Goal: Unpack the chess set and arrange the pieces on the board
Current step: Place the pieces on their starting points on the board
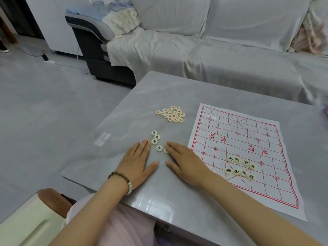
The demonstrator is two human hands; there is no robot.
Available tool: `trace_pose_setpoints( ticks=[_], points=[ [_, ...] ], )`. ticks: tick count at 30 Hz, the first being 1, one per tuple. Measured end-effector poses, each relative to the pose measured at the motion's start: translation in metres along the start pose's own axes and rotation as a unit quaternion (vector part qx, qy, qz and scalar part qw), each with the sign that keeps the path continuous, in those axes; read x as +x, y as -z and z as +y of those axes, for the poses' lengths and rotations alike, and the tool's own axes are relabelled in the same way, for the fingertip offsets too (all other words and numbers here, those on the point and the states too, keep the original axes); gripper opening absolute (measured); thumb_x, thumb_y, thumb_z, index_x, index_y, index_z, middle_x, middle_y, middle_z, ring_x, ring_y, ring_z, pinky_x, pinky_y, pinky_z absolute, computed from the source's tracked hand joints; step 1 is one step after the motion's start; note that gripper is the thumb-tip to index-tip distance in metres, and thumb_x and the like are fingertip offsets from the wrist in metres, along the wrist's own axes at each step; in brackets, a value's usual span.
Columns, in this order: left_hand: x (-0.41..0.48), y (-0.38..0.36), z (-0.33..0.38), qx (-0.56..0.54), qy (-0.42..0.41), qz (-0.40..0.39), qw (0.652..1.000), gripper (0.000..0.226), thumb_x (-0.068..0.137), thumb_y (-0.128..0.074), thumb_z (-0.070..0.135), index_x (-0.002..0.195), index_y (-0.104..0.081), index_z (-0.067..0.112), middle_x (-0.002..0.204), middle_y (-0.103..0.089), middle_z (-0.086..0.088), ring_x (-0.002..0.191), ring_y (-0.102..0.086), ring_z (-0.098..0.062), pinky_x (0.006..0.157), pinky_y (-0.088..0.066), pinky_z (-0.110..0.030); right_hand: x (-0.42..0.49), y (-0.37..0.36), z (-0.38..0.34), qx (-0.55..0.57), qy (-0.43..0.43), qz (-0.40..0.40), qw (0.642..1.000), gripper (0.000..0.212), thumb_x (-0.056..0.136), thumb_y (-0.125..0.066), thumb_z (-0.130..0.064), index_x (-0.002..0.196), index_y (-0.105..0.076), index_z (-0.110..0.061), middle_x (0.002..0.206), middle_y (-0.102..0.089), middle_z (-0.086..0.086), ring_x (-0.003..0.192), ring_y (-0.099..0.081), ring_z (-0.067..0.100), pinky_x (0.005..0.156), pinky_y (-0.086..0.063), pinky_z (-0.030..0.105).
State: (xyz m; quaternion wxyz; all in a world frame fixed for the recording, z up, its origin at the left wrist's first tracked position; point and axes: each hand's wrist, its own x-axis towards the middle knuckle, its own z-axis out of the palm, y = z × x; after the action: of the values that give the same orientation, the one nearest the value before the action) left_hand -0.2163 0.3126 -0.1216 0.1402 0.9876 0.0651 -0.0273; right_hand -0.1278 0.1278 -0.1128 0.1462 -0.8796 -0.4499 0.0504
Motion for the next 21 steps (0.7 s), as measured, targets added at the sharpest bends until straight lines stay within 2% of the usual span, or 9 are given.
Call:
trace_pose_setpoints(
  ticks=[2,4,6,9,12,15,18,21],
  points=[
    [-0.016,-0.006,0.008,0.006,-0.015,0.003,1.0,0.109,0.059,0.017,0.083,0.147,0.01,0.019,0.156,0.009,0.002,0.143,0.008,-0.015,0.114,0.006,-0.027,-0.007,0.001,-0.001,-0.001,0.016,0.019,1.0,0.052,0.095,-0.037,-0.041,0.138,-0.044,-0.013,0.144,-0.041,0.005,0.13,-0.041,0.023,0.106,-0.03,0.03],
    [-0.028,-0.011,0.015,0.015,-0.036,-0.007,0.999,0.11,0.057,0.025,0.08,0.147,0.011,0.019,0.156,0.008,0.001,0.143,0.007,-0.016,0.115,0.006,-0.029,-0.009,0.001,-0.003,-0.009,0.034,0.032,0.999,0.047,0.089,-0.042,-0.039,0.124,-0.058,-0.012,0.125,-0.056,0.007,0.111,-0.055,0.027,0.091,-0.043,0.033],
    [-0.034,-0.009,0.017,0.0,-0.051,-0.013,0.999,0.108,0.06,0.021,0.08,0.148,0.001,0.02,0.154,-0.002,-0.001,0.142,-0.002,-0.017,0.115,0.001,-0.028,-0.008,0.003,-0.005,-0.01,0.036,0.041,0.998,0.038,0.087,-0.052,-0.034,0.116,-0.064,-0.012,0.11,-0.061,0.006,0.097,-0.059,0.027,0.08,-0.044,0.032],
    [-0.031,0.003,0.01,-0.027,-0.078,0.013,0.996,0.101,0.068,-0.001,0.084,0.144,-0.026,0.024,0.141,-0.03,0.002,0.131,-0.027,-0.015,0.109,-0.02,-0.025,-0.005,0.007,-0.01,0.031,0.015,0.039,0.999,0.03,0.088,-0.061,-0.031,0.114,-0.065,-0.016,0.106,-0.059,0.003,0.096,-0.055,0.021,0.078,-0.041,0.029],
    [-0.021,0.01,0.001,-0.075,-0.092,0.022,0.993,0.075,0.073,-0.028,0.07,0.133,-0.045,0.028,0.122,-0.043,0.007,0.113,-0.04,-0.011,0.098,-0.035,-0.027,-0.003,0.009,-0.013,0.09,-0.017,0.034,0.995,0.026,0.086,-0.063,-0.03,0.109,-0.067,-0.019,0.102,-0.058,-0.001,0.092,-0.055,0.014,0.077,-0.044,0.027],
    [-0.014,0.01,-0.005,-0.139,-0.1,0.034,0.985,0.054,0.076,-0.045,0.061,0.118,-0.058,0.03,0.106,-0.048,0.013,0.101,-0.044,-0.006,0.088,-0.038,-0.023,-0.002,0.009,-0.015,0.121,-0.037,0.03,0.991,0.022,0.085,-0.065,-0.029,0.105,-0.07,-0.021,0.093,-0.058,-0.002,0.081,-0.051,0.01,0.072,-0.043,0.026],
    [-0.009,0.01,-0.005,-0.174,-0.101,0.044,0.979,0.03,0.079,-0.066,0.044,0.106,-0.064,0.031,0.097,-0.049,0.015,0.093,-0.045,-0.001,0.082,-0.039,-0.018,-0.001,0.009,-0.018,0.132,-0.036,0.028,0.99,0.022,0.085,-0.066,-0.027,0.105,-0.07,-0.021,0.091,-0.059,0.0,0.079,-0.051,0.01,0.072,-0.044,0.027],
    [-0.008,0.011,-0.004,-0.181,-0.101,0.044,0.977,0.027,0.079,-0.068,0.039,0.106,-0.065,0.034,0.1,-0.049,0.017,0.096,-0.046,0.001,0.083,-0.039,-0.014,-0.003,0.011,-0.016,0.133,-0.031,0.029,0.99,0.023,0.085,-0.065,-0.027,0.107,-0.07,-0.021,0.093,-0.06,0.0,0.078,-0.049,0.008,0.07,-0.041,0.023]
  ],
)
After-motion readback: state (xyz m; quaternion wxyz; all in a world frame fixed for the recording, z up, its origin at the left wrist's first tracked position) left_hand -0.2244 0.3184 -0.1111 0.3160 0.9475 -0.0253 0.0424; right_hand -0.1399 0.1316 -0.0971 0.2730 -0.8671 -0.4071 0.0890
